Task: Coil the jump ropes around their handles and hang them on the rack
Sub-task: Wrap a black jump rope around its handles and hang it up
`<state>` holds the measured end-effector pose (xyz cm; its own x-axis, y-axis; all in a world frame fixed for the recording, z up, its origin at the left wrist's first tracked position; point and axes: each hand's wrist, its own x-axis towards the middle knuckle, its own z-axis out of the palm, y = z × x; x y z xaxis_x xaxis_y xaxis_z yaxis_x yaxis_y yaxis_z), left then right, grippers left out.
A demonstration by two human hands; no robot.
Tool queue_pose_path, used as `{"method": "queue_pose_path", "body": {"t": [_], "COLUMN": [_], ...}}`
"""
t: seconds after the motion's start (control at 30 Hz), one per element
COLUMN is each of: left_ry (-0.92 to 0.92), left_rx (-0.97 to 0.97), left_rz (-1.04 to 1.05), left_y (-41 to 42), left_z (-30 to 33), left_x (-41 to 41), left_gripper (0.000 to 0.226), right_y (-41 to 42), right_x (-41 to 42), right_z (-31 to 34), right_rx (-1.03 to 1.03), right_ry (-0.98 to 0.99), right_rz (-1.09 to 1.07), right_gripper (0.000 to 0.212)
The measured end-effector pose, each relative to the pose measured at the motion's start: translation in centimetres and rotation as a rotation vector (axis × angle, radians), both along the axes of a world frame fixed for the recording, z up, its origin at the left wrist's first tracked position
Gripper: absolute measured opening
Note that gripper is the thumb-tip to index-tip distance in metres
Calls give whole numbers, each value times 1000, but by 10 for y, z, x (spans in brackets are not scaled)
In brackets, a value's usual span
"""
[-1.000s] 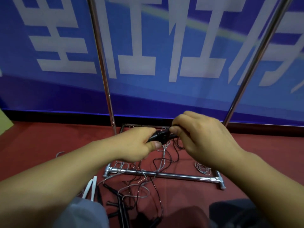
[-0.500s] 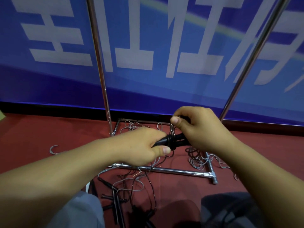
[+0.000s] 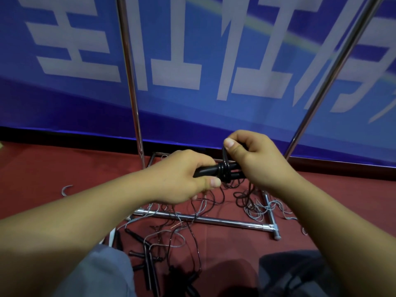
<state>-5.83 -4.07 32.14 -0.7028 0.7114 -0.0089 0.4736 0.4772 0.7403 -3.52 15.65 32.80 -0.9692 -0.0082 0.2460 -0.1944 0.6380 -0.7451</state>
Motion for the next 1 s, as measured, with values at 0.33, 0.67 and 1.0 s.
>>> {"method": "queue_pose_path", "body": {"t": [0.33,0.67,1.0], "left_ry": [63,-15,-55], "left_rx": [-70,-182,-63], "left_rz": [-65,-115,-189], "left_y": [1,0,-6], "left_z": [7,8,5], "left_x": [6,6,4], "left_gripper": [18,27,22], "right_y": [0,2,11], "right_x": [0,3,-1], "right_z": [-3,2,9], "right_rx": [-58,8,-244], "right_ry": [-10,-160,-372], "right_rz": [-4,65,85], "right_gripper": [30,28,28]}}
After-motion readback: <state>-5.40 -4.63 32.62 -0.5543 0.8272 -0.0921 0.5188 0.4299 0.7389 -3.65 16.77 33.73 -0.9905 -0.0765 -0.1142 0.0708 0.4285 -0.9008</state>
